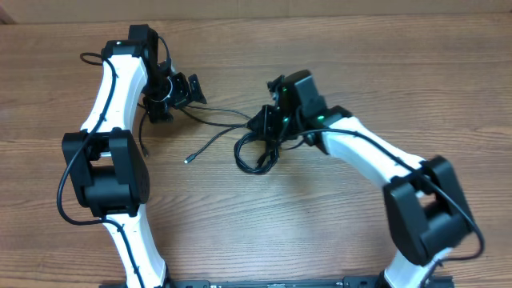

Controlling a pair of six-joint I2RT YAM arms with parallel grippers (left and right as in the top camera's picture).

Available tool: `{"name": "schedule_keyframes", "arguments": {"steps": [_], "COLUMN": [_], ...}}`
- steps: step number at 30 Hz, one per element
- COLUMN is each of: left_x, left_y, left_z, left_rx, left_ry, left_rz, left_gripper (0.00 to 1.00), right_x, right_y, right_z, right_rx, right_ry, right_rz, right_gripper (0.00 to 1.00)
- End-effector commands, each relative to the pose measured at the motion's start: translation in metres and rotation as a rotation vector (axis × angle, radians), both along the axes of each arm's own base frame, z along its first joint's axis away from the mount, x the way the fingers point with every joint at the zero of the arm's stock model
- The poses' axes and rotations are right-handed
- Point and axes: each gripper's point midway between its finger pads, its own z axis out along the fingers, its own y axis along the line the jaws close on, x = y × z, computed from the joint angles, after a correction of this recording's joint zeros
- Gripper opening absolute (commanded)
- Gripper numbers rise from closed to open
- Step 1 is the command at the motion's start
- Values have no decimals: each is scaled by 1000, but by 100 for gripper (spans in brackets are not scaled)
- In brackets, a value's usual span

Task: Untangle cables

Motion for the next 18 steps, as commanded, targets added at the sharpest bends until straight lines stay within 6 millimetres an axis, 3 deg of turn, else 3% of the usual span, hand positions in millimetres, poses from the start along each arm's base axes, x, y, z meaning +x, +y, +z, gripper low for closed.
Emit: {"name": "schedule_keyframes", "arguments": {"steps": [1, 9, 18], "left_x": [2, 2, 2], "left_y": [-2, -2, -2], "left_z": [2, 2, 2], "left_rx": [-12, -12, -12], "left_ry": [-10, -10, -10], "left_rz": [-16, -16, -16], "left_gripper": [100, 100, 100], "right_x": [8, -27, -118], "right_y": [-5, 11, 28], "right_z": [-30, -57, -80], "right_rx": [-62, -16, -158], "right_ry": [40, 215, 441], "right_rz": [-64, 29, 170], "right_gripper": [4, 4, 4]}}
